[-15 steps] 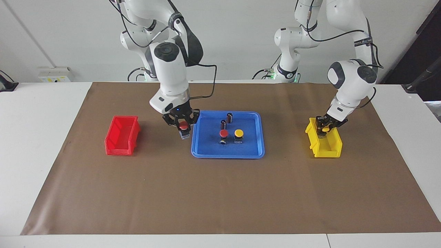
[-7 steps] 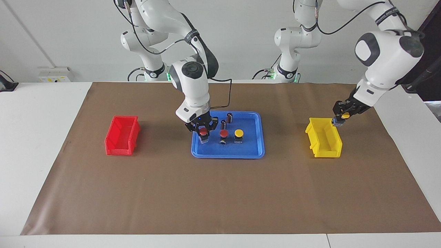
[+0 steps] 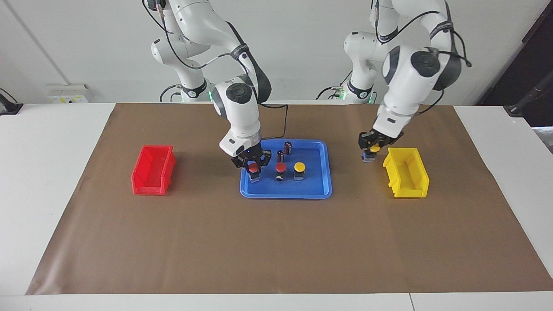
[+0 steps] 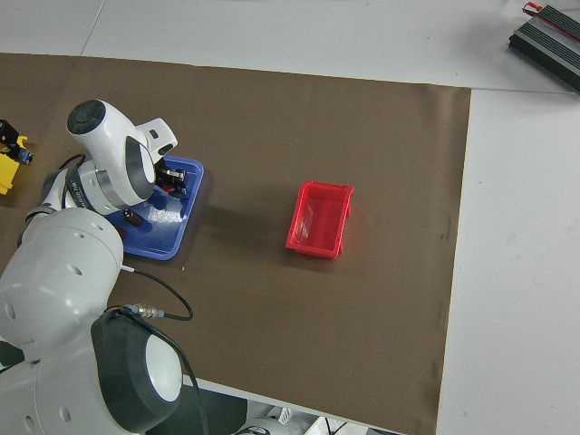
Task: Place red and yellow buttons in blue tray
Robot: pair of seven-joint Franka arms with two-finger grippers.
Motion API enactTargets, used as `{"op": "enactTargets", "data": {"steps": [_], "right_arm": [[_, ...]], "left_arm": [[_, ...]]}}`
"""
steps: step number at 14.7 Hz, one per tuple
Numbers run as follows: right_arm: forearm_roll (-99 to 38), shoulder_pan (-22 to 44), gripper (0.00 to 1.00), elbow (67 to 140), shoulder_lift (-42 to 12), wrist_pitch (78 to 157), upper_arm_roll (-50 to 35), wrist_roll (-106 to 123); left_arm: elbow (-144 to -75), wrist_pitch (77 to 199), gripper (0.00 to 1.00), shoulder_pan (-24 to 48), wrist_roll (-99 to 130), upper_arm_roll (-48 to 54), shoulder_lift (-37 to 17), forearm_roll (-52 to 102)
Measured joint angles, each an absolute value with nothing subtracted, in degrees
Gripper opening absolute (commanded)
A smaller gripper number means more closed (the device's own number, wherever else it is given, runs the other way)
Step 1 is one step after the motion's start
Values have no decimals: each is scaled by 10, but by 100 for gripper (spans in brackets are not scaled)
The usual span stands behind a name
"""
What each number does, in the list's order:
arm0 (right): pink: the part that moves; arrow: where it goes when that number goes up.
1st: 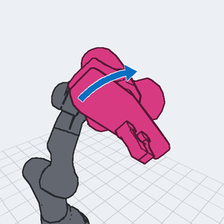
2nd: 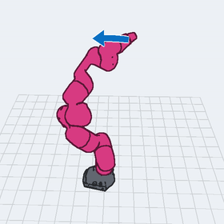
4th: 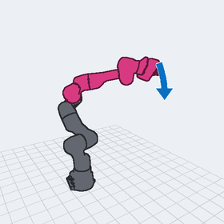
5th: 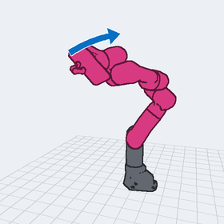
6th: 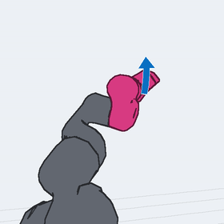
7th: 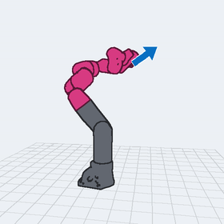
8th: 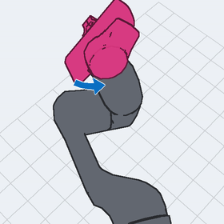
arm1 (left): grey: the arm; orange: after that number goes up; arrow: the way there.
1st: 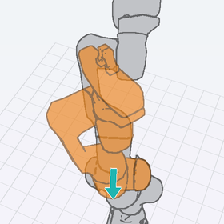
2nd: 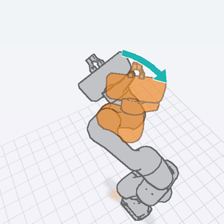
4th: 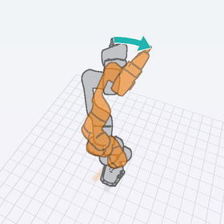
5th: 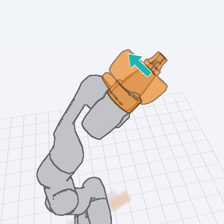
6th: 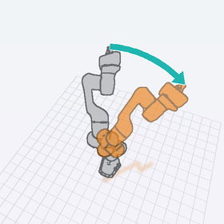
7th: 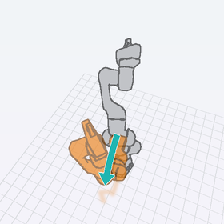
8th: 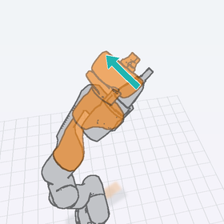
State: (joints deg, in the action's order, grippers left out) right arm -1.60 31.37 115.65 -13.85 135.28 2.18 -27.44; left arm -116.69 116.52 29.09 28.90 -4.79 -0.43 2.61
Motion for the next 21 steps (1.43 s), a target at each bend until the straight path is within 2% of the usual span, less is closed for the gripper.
{"op": "enactTargets", "data": {"steps": [1,4,7,10,16,17,18,19,21], "right_arm": [[-16,315,100,1156,-140,1353,21,-274],[-16,315,100,1141,-139,1347,22,-274],[-16,287,100,1062,-134,1244,29,-274],[-16,221,100,1002,-105,1139,32,-247],[-15,42,100,990,4,955,38,-69],[-15,21,100,989,24,923,39,-44],[-14,4,100,986,42,891,39,-26],[-9,-11,100,982,55,866,39,-10],[8,-33,100,976,63,859,39,23]], "left_arm": [[-1177,1180,1,312,311,-47,-13,26],[-1200,1233,1,361,371,-47,-32,26],[-1204,1268,1,396,417,-48,-51,26],[-1204,1291,1,407,430,-48,-72,26],[-1203,1333,3,405,431,-59,-90,26],[-1203,1335,13,403,431,-59,-91,26],[-1203,1335,44,401,431,-60,-92,26],[-1203,1336,66,400,431,-60,-93,26],[-1203,1337,81,400,431,-60,-93,26]]}}
